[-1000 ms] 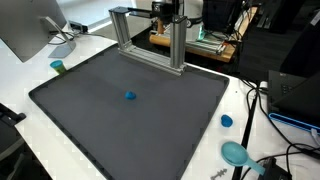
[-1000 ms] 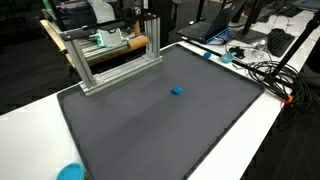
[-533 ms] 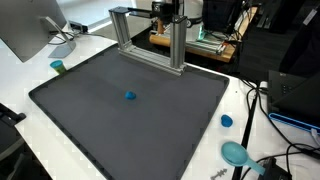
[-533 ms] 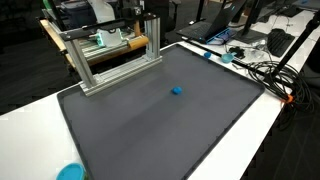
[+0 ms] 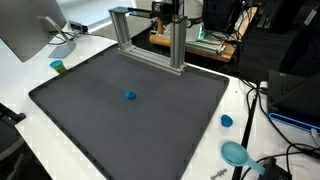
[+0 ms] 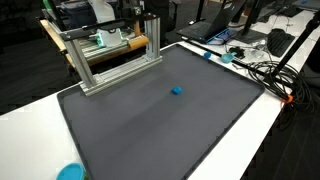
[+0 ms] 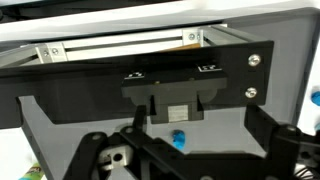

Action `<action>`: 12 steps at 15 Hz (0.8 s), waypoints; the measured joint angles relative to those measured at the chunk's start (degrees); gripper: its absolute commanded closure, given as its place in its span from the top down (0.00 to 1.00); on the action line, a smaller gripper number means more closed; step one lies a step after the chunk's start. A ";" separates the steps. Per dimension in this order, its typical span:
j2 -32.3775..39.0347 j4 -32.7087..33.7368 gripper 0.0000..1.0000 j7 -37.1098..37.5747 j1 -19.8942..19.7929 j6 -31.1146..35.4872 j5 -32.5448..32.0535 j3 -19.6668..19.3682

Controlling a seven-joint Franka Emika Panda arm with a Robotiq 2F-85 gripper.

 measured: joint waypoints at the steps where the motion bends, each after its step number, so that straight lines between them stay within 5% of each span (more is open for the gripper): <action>1: 0.02 0.00 1.00 -1.16 0.12 0.00 0.42 -1.00; 5: 0.00 -0.04 1.00 -3.43 0.16 0.30 1.13 -3.83; 12: -0.14 -3.12 1.00 -2.83 0.05 6.56 0.89 -2.44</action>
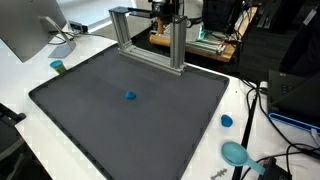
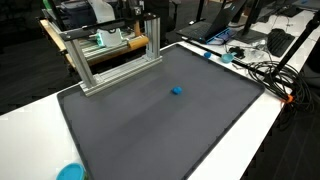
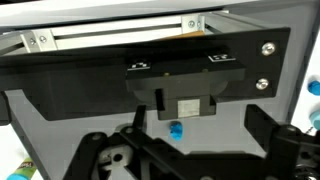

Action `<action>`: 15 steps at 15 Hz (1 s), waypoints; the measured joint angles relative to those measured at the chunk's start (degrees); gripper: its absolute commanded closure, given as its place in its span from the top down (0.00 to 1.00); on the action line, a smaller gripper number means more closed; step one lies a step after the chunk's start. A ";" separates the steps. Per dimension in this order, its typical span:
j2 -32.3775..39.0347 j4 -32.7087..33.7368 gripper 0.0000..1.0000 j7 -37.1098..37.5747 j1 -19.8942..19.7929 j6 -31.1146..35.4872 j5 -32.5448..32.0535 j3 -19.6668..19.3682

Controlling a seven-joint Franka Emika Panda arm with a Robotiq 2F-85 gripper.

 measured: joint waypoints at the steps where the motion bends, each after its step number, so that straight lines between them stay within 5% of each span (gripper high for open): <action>1: 0.00 -0.40 1.00 0.20 -0.13 0.57 -0.05 0.07; 9: -0.30 -2.16 0.80 -0.37 -0.33 1.20 -0.33 0.15; 15: -0.52 -2.71 0.79 -0.38 -0.30 1.12 -1.00 1.21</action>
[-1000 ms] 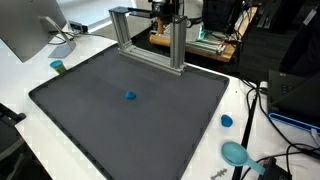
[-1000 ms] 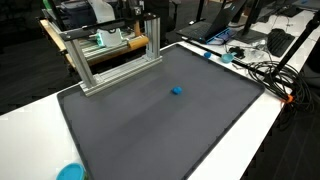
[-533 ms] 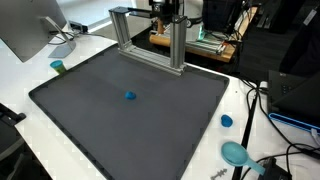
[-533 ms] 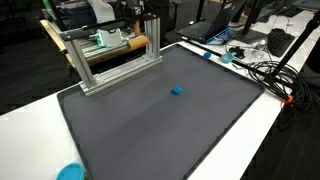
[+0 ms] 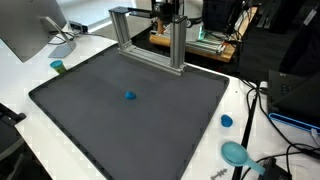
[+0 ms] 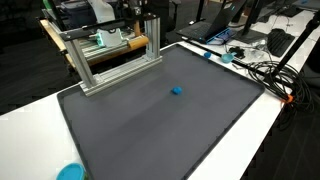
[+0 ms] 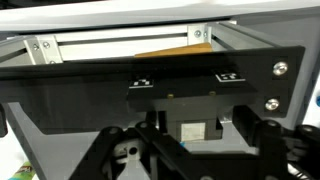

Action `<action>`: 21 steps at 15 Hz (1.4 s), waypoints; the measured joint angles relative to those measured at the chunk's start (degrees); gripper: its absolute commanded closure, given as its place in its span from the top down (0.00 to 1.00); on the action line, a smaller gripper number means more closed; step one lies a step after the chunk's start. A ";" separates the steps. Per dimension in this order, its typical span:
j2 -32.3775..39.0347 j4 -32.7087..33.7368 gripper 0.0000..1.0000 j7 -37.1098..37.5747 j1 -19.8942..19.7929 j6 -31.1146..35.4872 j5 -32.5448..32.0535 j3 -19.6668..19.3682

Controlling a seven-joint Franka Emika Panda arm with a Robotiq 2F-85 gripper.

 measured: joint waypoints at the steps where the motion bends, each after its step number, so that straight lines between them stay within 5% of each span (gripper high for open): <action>1: -0.05 0.00 0.77 0.00 0.00 -0.03 -0.12 0.15; 5: -0.19 0.00 0.65 0.00 0.00 -0.43 -1.08 0.82; 7: -0.21 0.02 0.40 0.01 -0.07 -0.61 -1.97 0.97; 16: -0.25 0.49 0.33 0.08 -0.13 -1.92 -3.26 1.56; 18: -0.22 0.61 0.82 0.24 -0.13 -2.24 -3.26 1.58; 19: -0.19 0.73 0.83 0.31 -0.13 -2.57 -3.26 1.59; 20: -0.17 0.84 0.39 0.41 -0.13 -2.95 -3.27 1.62; 21: -0.16 0.85 0.43 0.52 -0.14 -3.36 -3.27 1.64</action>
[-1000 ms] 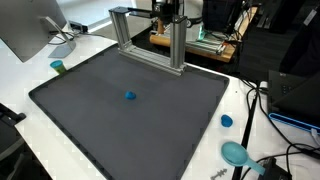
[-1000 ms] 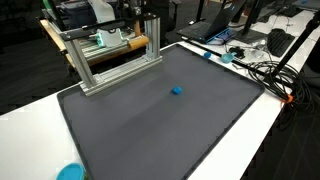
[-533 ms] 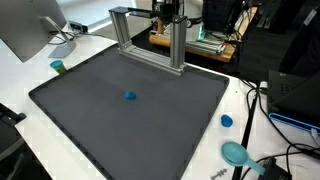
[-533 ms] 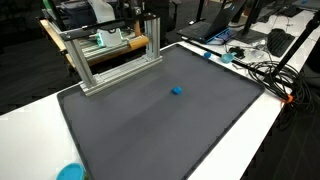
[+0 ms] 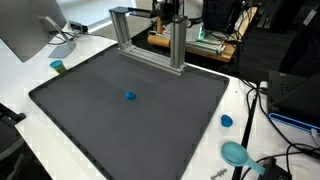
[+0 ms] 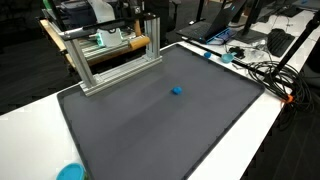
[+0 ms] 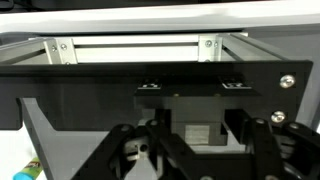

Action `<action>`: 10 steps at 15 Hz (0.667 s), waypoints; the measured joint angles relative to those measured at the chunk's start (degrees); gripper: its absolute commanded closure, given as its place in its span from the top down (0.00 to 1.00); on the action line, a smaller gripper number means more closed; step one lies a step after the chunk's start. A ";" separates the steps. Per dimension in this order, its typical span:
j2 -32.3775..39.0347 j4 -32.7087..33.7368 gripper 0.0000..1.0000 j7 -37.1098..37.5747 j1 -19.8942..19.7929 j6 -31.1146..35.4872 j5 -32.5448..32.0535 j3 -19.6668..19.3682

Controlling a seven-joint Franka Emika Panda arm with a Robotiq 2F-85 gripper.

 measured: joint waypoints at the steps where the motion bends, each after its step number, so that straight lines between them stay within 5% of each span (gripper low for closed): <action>1: 0.04 0.00 0.43 0.18 0.04 -0.03 0.03 0.07; 4: 0.06 0.30 0.27 0.69 -0.06 -0.06 0.02 0.16; 10: 0.96 0.92 0.27 2.24 -0.08 -0.04 0.04 0.40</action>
